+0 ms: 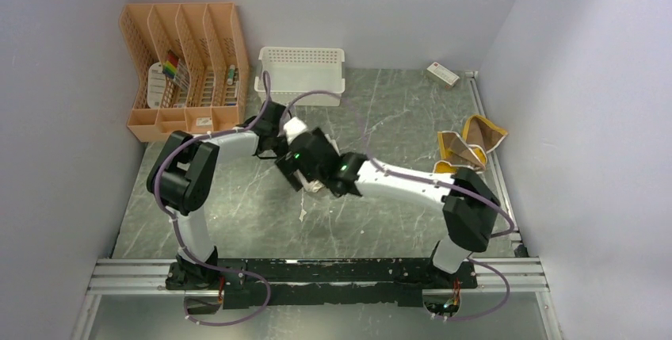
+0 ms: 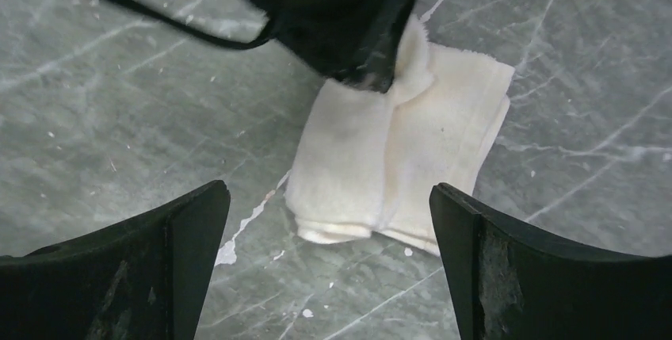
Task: Roll the towels
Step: Roll the towel at the center of the board.
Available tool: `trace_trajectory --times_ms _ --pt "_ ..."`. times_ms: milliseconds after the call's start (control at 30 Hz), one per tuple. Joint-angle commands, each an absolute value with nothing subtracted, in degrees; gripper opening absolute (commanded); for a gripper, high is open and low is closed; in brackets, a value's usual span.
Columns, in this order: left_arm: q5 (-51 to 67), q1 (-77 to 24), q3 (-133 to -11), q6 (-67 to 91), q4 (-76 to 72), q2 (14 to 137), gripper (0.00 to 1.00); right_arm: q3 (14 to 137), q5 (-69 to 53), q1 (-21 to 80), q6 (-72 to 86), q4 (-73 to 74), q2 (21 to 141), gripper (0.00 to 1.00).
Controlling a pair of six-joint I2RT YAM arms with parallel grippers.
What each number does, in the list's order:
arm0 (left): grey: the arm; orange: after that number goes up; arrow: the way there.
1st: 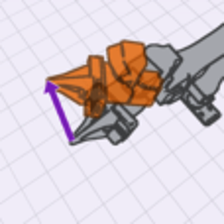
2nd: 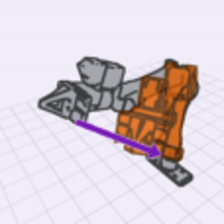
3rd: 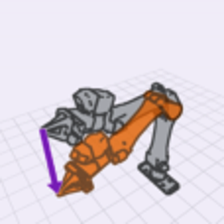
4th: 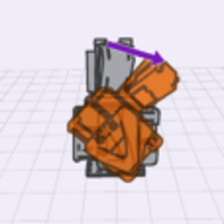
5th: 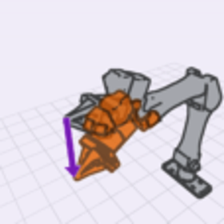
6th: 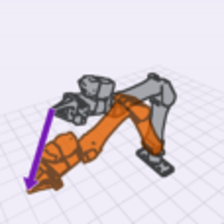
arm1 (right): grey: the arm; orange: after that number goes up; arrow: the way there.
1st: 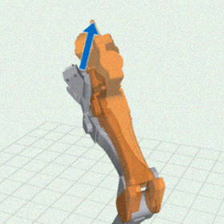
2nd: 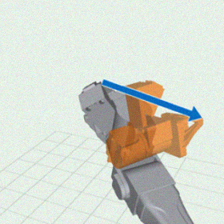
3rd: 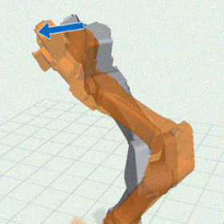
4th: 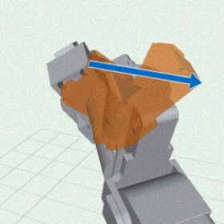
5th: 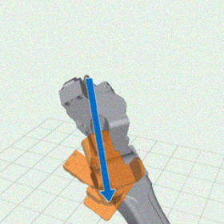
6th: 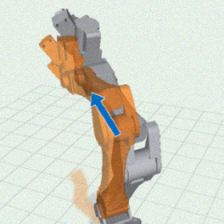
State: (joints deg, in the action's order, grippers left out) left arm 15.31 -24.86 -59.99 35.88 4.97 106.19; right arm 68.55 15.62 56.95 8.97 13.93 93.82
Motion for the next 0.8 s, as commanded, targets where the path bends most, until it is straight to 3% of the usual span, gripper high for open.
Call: trace_trajectory --times_ms 0,167,467,667,767 --pt "10.75 -24.43 -61.81 30.94 13.09 109.04 0.07 71.12 36.97 65.19 5.37 20.66 100.15 0.98" --pt "12.42 -24.43 -62.83 30.37 14.18 110.08 0.07 75.3 44.69 69.75 9.5 25.23 109.35 0.93" --pt "17.23 -24.17 -63.53 29.25 14.14 111.9 0.07 75.66 52.52 70.09 11.27 21.43 114.79 0.88" --pt "18.42 -24.09 -63.98 28.63 14.94 113.07 0.07 75.32 51.57 70.52 10.56 18.85 116.99 0.71" --pt "20.24 -24.04 -63.77 28.88 14.09 113.58 0.07 74.02 51.6 71.01 10.61 17.2 117.07 0.7"
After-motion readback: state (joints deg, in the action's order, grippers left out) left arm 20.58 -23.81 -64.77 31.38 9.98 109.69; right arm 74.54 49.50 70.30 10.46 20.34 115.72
